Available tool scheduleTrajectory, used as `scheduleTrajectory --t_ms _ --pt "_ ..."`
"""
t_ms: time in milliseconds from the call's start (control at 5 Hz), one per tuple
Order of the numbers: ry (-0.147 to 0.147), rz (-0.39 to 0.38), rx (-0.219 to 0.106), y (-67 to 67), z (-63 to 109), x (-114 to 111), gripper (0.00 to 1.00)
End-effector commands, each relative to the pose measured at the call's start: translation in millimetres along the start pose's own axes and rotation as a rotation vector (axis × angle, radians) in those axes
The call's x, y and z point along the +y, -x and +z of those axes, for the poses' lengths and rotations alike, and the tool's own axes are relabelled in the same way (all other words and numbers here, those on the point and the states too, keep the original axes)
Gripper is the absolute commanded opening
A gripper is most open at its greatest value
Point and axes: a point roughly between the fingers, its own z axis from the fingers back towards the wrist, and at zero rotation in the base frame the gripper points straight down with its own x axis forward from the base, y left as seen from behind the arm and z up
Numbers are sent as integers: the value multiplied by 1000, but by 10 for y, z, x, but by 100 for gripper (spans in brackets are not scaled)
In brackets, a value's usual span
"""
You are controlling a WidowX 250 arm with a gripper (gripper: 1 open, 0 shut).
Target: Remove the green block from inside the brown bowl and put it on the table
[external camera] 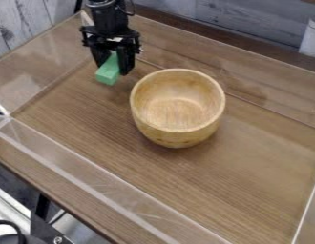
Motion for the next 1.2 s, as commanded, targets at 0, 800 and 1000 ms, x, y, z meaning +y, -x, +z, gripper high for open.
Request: scheduleTrajectory --t_ms 0,800,1000 --pt "-36 -10 -100 -134 330 10 0" --pt "-52 -6 -78 -231 136 51 0" --pt "-52 -5 -72 -231 123 48 0"
